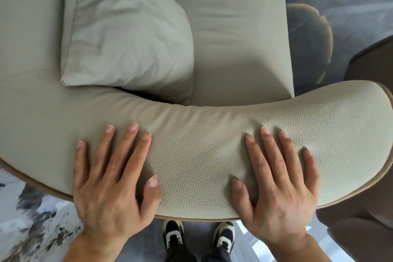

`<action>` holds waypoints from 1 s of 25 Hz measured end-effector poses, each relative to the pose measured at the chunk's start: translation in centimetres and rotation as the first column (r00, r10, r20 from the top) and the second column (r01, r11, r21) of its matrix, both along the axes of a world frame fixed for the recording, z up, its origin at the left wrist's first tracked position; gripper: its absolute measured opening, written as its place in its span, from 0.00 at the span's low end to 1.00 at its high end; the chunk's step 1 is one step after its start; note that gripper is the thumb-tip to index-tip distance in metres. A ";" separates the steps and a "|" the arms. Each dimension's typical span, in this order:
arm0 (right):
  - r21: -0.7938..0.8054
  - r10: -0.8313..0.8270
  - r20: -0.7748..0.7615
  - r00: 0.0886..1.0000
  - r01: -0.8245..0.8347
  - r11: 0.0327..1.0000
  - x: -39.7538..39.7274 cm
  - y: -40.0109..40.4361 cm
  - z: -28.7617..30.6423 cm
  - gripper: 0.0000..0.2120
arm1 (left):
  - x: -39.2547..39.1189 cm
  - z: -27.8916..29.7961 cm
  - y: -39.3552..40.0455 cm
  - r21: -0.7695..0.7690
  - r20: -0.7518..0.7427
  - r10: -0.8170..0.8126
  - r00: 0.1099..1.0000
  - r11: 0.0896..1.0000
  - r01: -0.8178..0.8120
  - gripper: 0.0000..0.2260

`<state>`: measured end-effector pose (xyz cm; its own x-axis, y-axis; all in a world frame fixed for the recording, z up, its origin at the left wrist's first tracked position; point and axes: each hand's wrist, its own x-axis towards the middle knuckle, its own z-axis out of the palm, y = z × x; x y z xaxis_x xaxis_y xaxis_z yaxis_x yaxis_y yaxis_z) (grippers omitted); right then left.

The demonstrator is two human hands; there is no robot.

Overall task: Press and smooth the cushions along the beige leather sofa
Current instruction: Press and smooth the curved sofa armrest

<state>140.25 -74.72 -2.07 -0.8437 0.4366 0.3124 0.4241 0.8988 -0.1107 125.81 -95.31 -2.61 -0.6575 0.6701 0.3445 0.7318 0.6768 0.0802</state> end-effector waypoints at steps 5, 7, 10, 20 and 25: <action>-0.010 -0.003 -0.012 1.000 0.003 1.000 -0.6 0.2 0.0 0.30 | -0.7 0.0 0.3 0.009 -0.014 -0.016 1.000 1.000 0.016 0.25; -0.014 -0.001 -0.017 1.000 0.001 1.000 -0.9 0.4 -0.1 0.30 | -1.1 -0.1 0.4 0.009 -0.020 -0.021 1.000 1.000 0.021 0.25; -0.015 -0.002 -0.021 1.000 0.002 1.000 -1.5 0.6 -0.2 0.29 | -1.8 -0.1 0.6 0.009 -0.026 -0.024 0.999 1.000 0.024 0.25; -0.009 -0.011 -0.041 0.999 0.011 1.000 -5.1 2.1 -0.4 0.29 | -5.6 0.0 2.4 0.011 -0.033 -0.027 0.999 1.000 0.027 0.25; -0.001 -0.010 -0.048 0.999 0.010 1.000 -8.1 3.6 -0.4 0.29 | -8.7 0.0 3.9 0.030 -0.036 -0.030 0.999 0.999 0.031 0.24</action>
<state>132.18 -71.15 -2.49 -0.8236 0.4448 0.3518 0.4269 0.8946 -0.1318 117.11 -91.37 -2.64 -0.6239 0.6787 0.3875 0.7548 0.6517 0.0737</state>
